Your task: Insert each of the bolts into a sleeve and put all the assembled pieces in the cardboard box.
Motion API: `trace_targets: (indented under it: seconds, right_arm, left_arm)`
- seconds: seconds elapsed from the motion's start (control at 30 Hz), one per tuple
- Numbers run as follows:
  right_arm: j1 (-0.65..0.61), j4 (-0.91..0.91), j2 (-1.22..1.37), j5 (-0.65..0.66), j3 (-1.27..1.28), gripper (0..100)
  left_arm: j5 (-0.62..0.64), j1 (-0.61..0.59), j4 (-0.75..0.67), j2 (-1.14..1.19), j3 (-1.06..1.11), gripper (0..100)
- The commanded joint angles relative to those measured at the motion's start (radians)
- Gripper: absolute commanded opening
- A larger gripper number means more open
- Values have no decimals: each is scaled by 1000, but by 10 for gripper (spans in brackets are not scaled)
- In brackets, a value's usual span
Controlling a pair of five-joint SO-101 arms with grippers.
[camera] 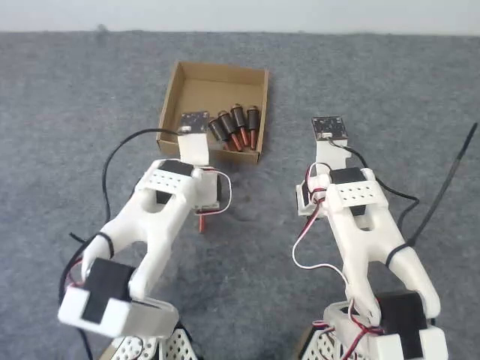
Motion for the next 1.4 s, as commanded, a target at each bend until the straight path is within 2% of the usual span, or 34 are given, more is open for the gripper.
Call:
trace_targets:
  seconds: [0.0, 0.27, 0.5, 0.77, 1.03, 1.17, 1.37]
  right_arm:
    - [15, -16, -7, 12, -8, 7]
    - [15, -15, -7, 12, -8, 7]
    - [15, -16, -7, 12, -2, 7]
    - [15, -18, -7, 12, 3, 7]
    - [15, -18, -7, 12, 3, 7]
    - [15, -18, -7, 12, 3, 7]
    - [15, -18, -7, 12, 3, 7]
  left_arm:
    - [-41, -18, 6, -78, -2, 19]
    - [-41, -20, 12, -78, 2, 21]
    - [-41, -20, 12, -77, 35, 156]
    - [-37, -20, 14, 0, 1, 130]
    - [-41, -20, 149, 212, -197, 80]
    - [-41, -18, 124, 215, -202, 7]
    - [-41, -20, 114, 213, -202, 9]
